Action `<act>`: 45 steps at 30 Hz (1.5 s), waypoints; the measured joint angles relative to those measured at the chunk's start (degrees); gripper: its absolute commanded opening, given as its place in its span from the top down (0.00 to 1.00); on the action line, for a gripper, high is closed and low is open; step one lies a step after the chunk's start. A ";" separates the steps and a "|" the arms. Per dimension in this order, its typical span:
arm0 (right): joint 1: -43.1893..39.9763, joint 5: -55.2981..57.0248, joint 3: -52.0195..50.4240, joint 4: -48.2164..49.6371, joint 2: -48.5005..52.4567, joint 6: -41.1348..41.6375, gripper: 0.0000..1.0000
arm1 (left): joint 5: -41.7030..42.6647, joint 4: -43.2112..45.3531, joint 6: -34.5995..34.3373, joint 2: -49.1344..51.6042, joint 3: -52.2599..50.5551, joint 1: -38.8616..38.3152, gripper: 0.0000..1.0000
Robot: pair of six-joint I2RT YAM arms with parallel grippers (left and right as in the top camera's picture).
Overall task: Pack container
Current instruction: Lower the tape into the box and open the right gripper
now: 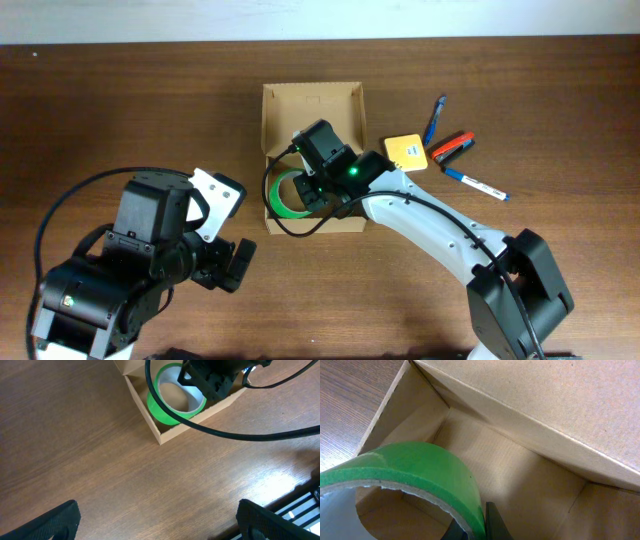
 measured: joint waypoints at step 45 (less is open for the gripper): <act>-1.44 3.54 0.63 -4.13 0.00 0.13 0.96 | 0.00 0.00 0.00 0.00 0.00 0.00 0.01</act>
